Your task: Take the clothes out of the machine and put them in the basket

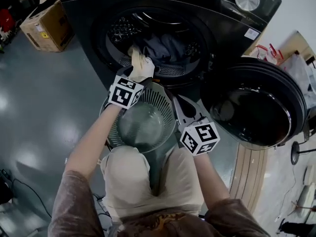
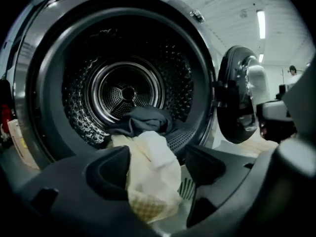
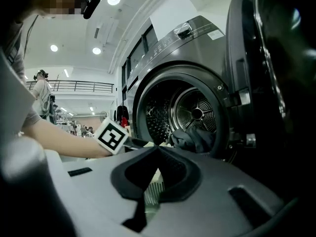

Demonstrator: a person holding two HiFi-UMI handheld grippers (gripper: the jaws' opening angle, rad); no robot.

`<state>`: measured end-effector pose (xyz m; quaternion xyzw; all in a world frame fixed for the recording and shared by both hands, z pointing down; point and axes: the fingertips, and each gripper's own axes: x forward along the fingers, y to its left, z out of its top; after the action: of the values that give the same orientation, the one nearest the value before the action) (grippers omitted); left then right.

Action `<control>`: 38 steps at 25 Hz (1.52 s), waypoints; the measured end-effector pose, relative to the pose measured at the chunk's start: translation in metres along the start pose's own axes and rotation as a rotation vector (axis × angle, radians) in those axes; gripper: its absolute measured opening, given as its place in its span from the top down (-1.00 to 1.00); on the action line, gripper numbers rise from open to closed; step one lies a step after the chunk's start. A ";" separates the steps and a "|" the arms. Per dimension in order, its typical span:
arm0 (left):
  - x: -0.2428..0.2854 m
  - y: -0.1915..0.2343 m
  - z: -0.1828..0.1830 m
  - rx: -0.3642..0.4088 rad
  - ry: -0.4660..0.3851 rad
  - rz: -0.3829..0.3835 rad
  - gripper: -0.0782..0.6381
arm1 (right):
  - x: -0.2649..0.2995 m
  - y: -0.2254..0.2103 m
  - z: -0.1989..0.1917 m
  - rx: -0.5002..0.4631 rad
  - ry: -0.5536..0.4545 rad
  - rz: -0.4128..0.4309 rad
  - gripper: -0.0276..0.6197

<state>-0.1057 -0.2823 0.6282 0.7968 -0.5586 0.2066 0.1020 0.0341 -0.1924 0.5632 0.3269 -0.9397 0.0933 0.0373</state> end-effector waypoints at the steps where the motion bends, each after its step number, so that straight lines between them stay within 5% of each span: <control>1: 0.012 0.008 -0.002 0.002 0.012 0.019 -0.19 | 0.001 0.001 0.000 -0.003 0.002 -0.001 0.92; 12: 0.077 0.057 -0.013 -0.027 0.088 0.119 -0.25 | -0.001 -0.008 -0.007 -0.013 0.030 -0.047 0.92; 14: 0.077 0.059 -0.010 -0.033 0.075 0.125 -0.14 | 0.000 -0.009 -0.007 -0.015 0.030 -0.051 0.92; 16: 0.073 0.060 -0.010 -0.054 0.072 0.124 0.20 | -0.001 -0.009 -0.006 -0.019 0.029 -0.053 0.92; 20: 0.061 0.053 -0.014 -0.088 0.082 0.077 0.55 | -0.005 -0.011 -0.005 -0.022 0.024 -0.066 0.92; 38: -0.079 -0.056 0.029 -0.044 -0.058 -0.167 0.61 | -0.003 -0.010 0.004 -0.029 0.000 -0.031 0.92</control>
<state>-0.0701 -0.2069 0.5713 0.8438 -0.4974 0.1622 0.1200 0.0422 -0.1988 0.5609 0.3407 -0.9358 0.0792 0.0435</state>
